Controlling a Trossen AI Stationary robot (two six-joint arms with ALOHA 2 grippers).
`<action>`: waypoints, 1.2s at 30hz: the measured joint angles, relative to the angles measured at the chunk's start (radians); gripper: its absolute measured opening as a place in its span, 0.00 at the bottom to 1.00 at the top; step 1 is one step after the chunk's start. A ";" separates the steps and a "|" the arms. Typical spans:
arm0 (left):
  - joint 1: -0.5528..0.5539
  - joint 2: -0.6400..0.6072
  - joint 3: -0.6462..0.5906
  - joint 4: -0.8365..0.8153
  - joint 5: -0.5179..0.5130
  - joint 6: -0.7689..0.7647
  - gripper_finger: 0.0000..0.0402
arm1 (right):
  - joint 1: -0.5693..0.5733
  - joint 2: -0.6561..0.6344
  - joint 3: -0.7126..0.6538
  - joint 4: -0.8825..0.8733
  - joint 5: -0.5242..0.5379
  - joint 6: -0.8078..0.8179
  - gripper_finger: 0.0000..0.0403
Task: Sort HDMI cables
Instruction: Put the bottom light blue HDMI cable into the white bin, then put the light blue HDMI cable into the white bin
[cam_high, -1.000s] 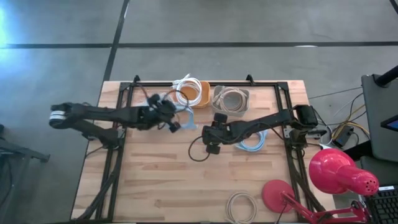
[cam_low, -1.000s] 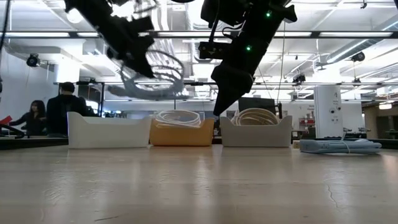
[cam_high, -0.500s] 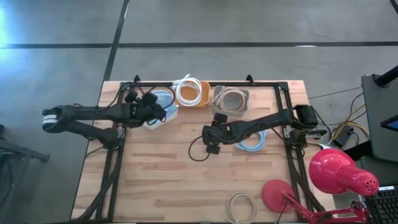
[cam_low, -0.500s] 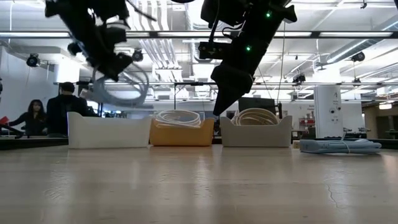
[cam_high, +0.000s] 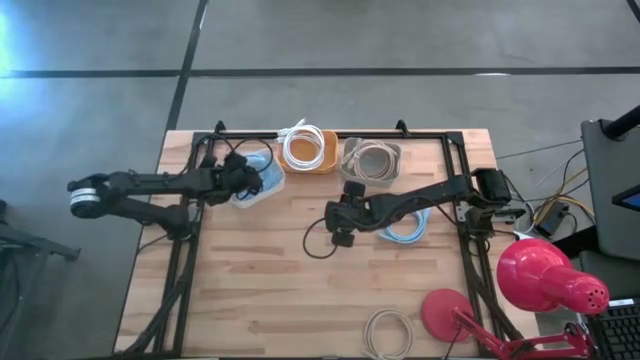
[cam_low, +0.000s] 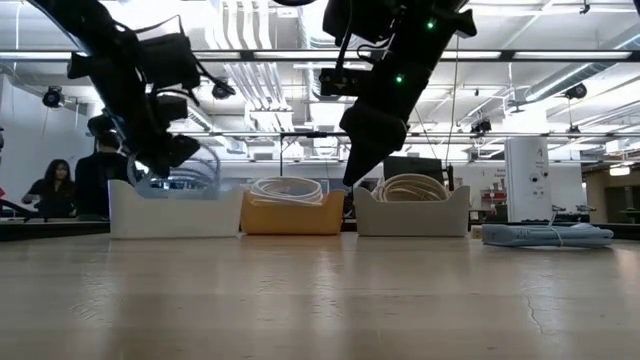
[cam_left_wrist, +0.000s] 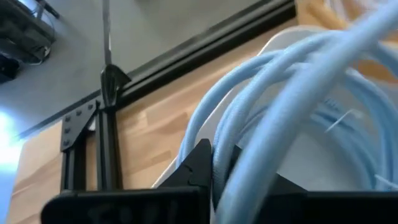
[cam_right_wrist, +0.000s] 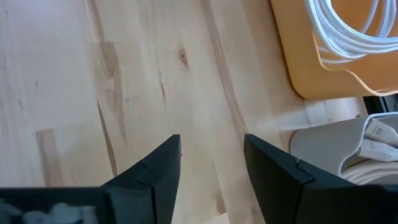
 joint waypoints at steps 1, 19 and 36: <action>0.002 0.000 -0.006 0.000 0.002 0.000 0.09 | -0.001 0.000 0.000 0.000 0.000 -0.006 0.43; 0.007 -0.003 -0.024 0.003 0.000 0.009 0.40 | -0.007 0.000 0.000 0.000 -0.001 -0.012 0.43; 0.006 -0.160 0.029 -0.041 -0.005 0.135 0.46 | -0.007 -0.060 0.018 -0.376 -0.006 0.283 0.43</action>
